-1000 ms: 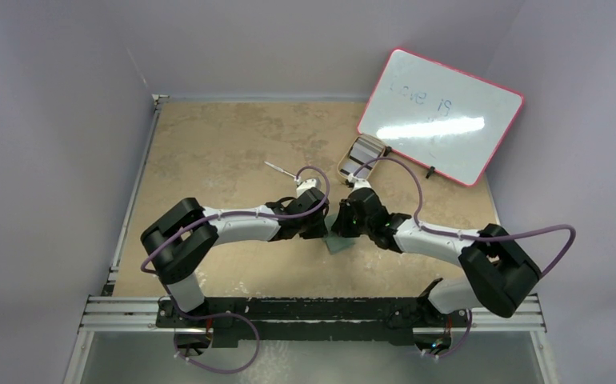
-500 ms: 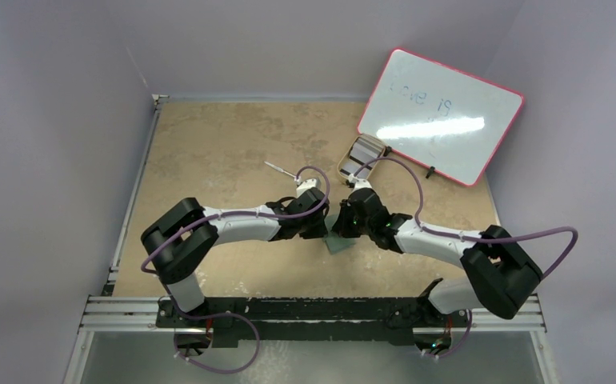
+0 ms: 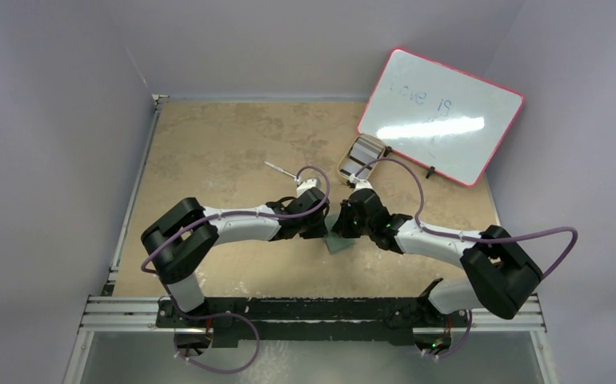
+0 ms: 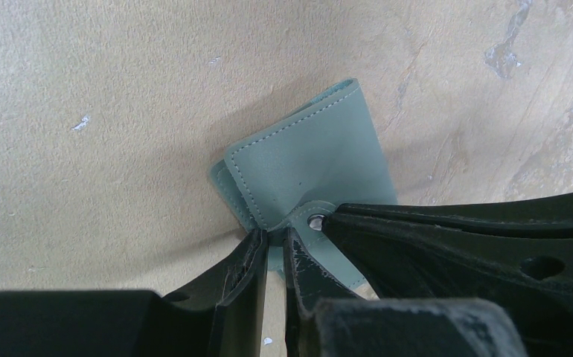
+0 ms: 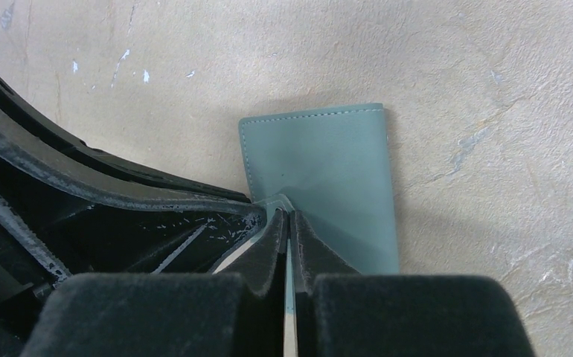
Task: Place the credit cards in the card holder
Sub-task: Close the card holder at the center of the board.
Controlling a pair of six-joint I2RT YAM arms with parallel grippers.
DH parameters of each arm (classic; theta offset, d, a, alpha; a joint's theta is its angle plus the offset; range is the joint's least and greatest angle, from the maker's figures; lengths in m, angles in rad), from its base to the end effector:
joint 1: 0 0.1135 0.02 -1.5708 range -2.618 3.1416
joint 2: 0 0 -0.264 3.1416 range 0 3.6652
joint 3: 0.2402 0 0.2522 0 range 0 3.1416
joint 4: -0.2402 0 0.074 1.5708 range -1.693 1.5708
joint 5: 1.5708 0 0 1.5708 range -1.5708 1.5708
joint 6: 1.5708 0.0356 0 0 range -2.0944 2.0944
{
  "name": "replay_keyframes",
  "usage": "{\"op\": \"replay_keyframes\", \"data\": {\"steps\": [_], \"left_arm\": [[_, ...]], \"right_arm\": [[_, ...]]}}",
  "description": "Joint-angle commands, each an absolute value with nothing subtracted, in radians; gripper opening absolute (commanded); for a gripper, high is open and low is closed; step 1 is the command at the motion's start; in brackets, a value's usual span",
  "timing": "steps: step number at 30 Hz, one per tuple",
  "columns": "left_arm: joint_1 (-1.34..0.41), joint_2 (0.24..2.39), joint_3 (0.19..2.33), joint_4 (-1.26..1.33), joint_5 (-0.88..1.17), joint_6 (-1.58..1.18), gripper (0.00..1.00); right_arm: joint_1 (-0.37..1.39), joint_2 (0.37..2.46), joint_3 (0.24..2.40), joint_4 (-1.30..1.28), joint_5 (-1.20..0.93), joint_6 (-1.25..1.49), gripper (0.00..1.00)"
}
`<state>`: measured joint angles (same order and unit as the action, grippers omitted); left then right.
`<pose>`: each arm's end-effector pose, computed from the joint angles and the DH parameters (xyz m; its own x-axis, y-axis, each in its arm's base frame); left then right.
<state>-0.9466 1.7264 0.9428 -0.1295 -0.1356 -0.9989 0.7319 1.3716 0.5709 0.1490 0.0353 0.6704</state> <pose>0.2047 -0.2760 0.1574 -0.8858 -0.1957 -0.4208 0.0201 0.8897 -0.4561 0.2006 0.1785 0.1717 -0.7555 0.1560 -0.6363 -0.2266 0.8491 0.4772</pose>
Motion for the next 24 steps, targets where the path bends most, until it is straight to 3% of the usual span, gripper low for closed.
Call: {"op": "replay_keyframes", "data": {"steps": [1,24], "left_arm": [[-0.945,1.749,0.963,-0.144,-0.175,-0.984,0.13],[-0.945,1.746,0.962,-0.159,-0.181,-0.982,0.15]], "right_arm": [[0.735,1.372,0.550,0.094,0.048,0.680,0.00],[0.735,1.376,0.519,0.029,0.016,0.790,0.00]]}}
